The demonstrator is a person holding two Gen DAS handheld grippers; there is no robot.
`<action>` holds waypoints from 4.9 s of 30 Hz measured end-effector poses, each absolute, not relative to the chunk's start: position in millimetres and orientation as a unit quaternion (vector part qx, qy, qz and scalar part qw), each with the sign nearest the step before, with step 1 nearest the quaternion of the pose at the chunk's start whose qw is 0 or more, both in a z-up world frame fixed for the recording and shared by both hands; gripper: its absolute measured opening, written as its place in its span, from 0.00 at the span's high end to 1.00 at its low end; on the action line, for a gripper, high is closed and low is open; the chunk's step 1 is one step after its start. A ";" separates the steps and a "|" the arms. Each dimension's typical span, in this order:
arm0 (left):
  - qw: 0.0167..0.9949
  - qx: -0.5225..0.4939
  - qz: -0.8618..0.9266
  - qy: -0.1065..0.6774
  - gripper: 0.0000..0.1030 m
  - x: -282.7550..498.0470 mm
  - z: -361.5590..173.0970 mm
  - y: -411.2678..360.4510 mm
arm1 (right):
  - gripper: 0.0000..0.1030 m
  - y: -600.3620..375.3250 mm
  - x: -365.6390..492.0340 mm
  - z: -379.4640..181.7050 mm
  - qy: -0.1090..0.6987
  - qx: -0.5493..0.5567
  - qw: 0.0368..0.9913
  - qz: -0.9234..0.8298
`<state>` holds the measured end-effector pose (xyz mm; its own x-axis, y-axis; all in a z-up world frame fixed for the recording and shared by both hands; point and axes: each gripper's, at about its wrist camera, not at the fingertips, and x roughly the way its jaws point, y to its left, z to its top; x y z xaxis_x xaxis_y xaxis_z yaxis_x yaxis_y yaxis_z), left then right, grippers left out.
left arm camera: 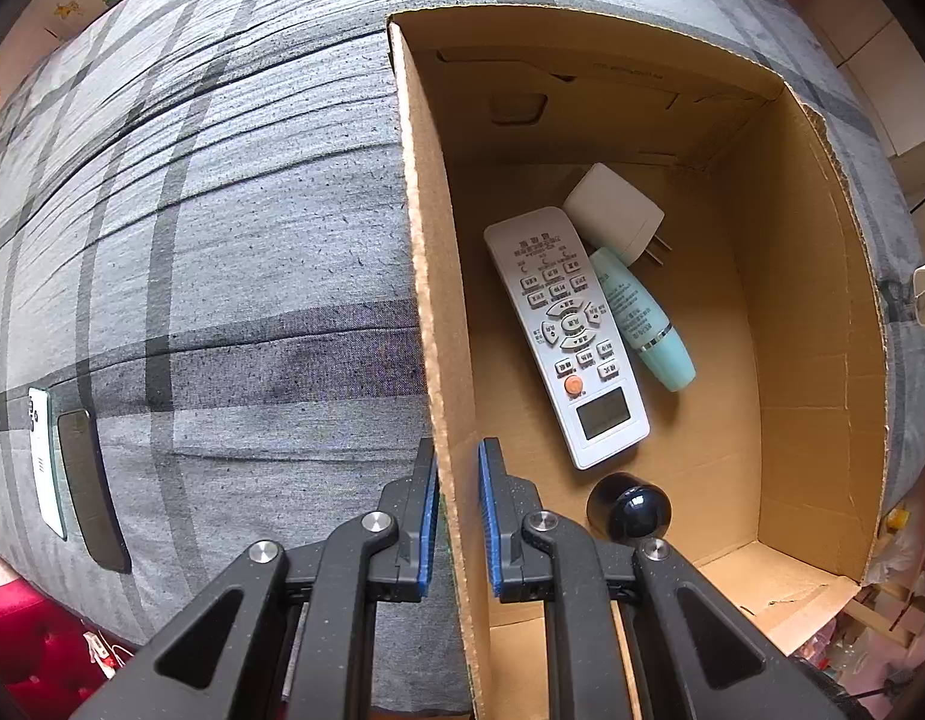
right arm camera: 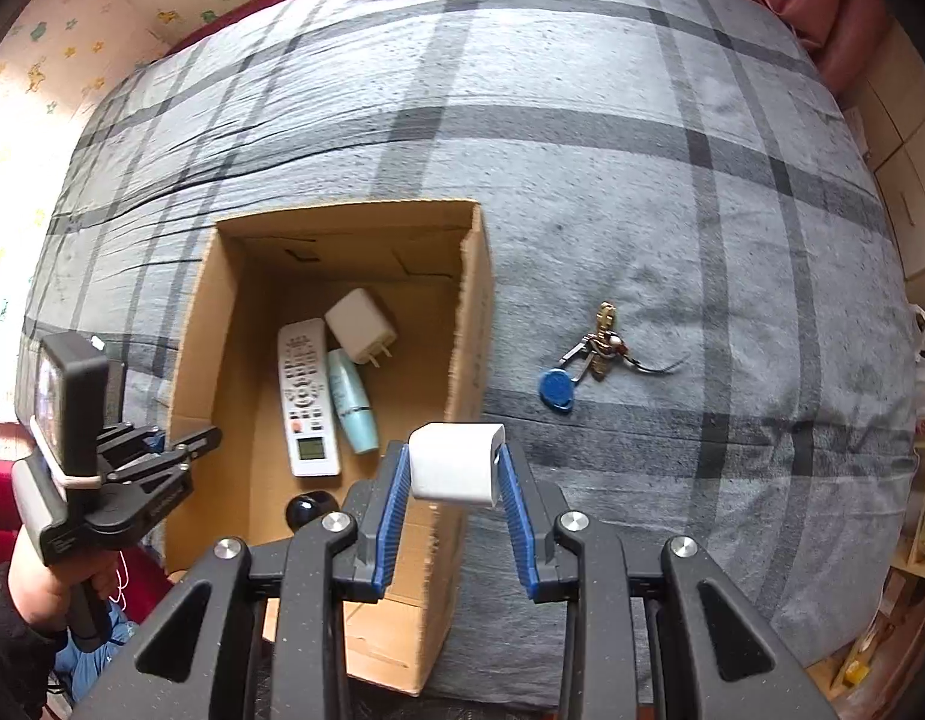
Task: Organize rigid objects
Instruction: 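Carry the white plug into the box with the right gripper, then lower the plug beside the remote and open the right gripper, then lift the right gripper out and move it to the keyring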
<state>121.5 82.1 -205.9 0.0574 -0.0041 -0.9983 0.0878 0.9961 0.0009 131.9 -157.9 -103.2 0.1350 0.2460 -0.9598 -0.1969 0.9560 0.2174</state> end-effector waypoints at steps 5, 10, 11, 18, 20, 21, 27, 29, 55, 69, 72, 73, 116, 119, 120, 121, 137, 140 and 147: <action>0.727 0.030 -0.033 0.685 0.87 121.4 -205.2 81.9 | 0.69 -132.5 126.8 -97.5 0.637 0.010 0.751 0.173; 0.727 0.029 -0.034 0.685 0.87 121.7 -204.8 82.5 | 0.69 -109.1 119.8 -102.4 0.639 -0.001 0.744 0.193; 0.727 0.030 -0.035 0.685 0.87 121.5 -204.7 82.4 | 0.69 -104.4 118.0 -104.6 0.641 -0.004 0.742 0.197; 0.727 0.029 -0.037 0.685 0.87 121.3 -204.3 83.0 | 0.69 -79.5 104.1 -126.5 0.652 -0.022 0.727 0.212; 0.727 0.029 -0.036 0.685 0.87 121.3 -204.3 83.1 | 0.69 -74.2 98.7 -133.3 0.654 -0.027 0.725 0.215; 0.727 0.029 -0.036 0.685 0.87 121.3 -204.3 83.0 | 0.69 -71.6 96.0 -137.4 0.656 -0.030 0.723 0.217; 0.728 0.029 -0.037 0.684 0.87 121.4 -204.2 83.2 | 0.69 -61.3 86.8 -162.5 0.664 -0.041 0.714 0.217; 0.728 0.029 -0.037 0.684 0.87 121.3 -204.4 83.0 | 0.69 -59.1 84.6 -170.7 0.667 -0.046 0.712 0.215; 0.728 0.033 -0.037 0.684 0.87 121.0 -205.7 81.3 | 0.68 -47.9 85.4 -243.0 0.698 -0.053 0.688 0.191; 0.729 0.034 -0.035 0.682 0.87 119.3 -204.6 80.7 | 0.64 -41.8 89.0 -225.6 0.687 -0.053 0.698 0.196; 0.729 0.034 -0.035 0.682 0.87 119.1 -204.5 80.9 | 0.60 -42.3 90.1 -219.3 0.684 -0.051 0.701 0.197; 0.729 0.034 -0.035 0.682 0.87 119.0 -204.5 80.8 | 0.55 -43.5 89.2 -214.4 0.682 -0.051 0.702 0.197; 0.730 0.031 -0.028 0.683 0.87 118.8 -205.1 81.3 | 0.00 -117.0 106.3 -103.7 0.598 -0.023 0.777 0.193; 0.728 0.034 -0.028 0.684 0.87 119.3 -205.1 79.9 | 0.00 -135.8 114.5 -101.3 0.595 -0.019 0.784 0.179; 0.728 0.033 -0.028 0.684 0.87 119.4 -205.4 79.9 | 0.00 -142.3 117.6 -101.1 0.593 -0.018 0.786 0.173; 0.728 0.033 -0.028 0.685 0.87 119.6 -205.7 80.2 | 0.00 -148.3 120.2 -101.0 0.590 -0.016 0.789 0.170; 0.724 0.032 -0.031 0.689 0.87 123.1 -213.0 84.8 | 0.00 -205.6 156.6 -162.1 0.614 -0.012 0.783 0.102; 0.721 0.026 -0.029 0.692 0.87 125.2 -213.2 85.7 | 0.00 -208.7 160.2 -181.6 0.624 -0.013 0.775 0.095; 0.720 0.023 -0.026 0.693 0.87 127.1 -215.5 87.5 | 0.01 -215.1 169.1 -216.3 0.642 -0.008 0.762 0.082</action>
